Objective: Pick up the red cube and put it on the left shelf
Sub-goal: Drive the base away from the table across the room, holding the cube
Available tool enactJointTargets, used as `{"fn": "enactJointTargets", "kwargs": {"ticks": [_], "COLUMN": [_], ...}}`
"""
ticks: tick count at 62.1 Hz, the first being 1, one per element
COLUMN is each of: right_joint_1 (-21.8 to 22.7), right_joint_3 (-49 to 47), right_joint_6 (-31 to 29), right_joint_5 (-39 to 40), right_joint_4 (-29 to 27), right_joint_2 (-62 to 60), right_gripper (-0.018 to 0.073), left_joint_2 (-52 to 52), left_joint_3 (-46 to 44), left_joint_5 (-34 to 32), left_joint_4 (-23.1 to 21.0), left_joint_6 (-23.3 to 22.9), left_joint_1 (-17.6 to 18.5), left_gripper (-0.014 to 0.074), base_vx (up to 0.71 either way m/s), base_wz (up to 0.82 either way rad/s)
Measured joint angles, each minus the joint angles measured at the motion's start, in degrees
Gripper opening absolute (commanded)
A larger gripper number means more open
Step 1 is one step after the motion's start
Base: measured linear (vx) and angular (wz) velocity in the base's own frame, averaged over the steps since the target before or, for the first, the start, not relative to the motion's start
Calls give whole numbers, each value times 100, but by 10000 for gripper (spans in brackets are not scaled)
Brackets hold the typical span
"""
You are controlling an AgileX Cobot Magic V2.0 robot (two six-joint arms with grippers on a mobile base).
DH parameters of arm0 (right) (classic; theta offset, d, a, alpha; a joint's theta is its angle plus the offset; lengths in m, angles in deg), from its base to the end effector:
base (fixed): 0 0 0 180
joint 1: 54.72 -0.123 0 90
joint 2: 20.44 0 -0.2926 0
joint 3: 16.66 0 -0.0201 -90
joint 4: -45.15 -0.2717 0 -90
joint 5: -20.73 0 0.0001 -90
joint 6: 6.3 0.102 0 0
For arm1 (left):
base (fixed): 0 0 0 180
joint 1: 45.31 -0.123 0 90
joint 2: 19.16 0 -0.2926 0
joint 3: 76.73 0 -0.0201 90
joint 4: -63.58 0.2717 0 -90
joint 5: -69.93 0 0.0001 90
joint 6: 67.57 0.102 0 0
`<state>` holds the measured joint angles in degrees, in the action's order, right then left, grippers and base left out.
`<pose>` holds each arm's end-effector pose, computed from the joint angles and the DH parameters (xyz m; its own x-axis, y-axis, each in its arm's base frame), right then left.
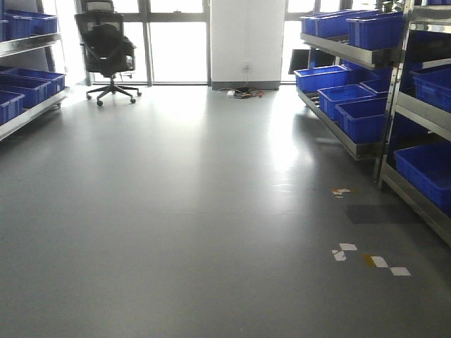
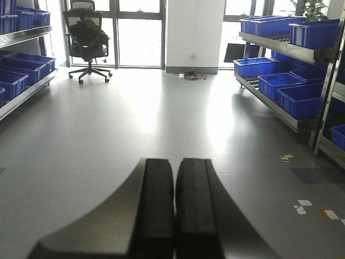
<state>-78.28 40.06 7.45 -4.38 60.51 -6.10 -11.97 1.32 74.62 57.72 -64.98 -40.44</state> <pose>0.0668 0.0166 0.2931 -0.0848 -0.0411 -0.9955 -0.2949 0.9554 -0.0143 0.0804 -0.0077 0.2023 -0.0036 -0.0566 -0.9984 0.0932 0.9940 -0.0567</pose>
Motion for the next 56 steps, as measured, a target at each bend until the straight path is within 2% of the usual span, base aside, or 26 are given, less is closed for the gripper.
{"fn": "enactJointTargets", "kwargs": {"ticks": [30, 56], "right_joint_1": [0, 0], "right_joint_3": [0, 0], "right_joint_6": [0, 0], "right_joint_5": [0, 0], "right_joint_4": [0, 0], "right_joint_2": [0, 0], "right_gripper": [139, 139], "left_joint_2": [0, 0], "left_joint_3": [0, 0], "left_joint_5": [0, 0], "left_joint_4": [0, 0], "left_joint_6": [0, 0], "left_joint_1": [0, 0], "left_gripper": [101, 101], "base_vx": [54, 58], "base_wz": [-7, 24]}}
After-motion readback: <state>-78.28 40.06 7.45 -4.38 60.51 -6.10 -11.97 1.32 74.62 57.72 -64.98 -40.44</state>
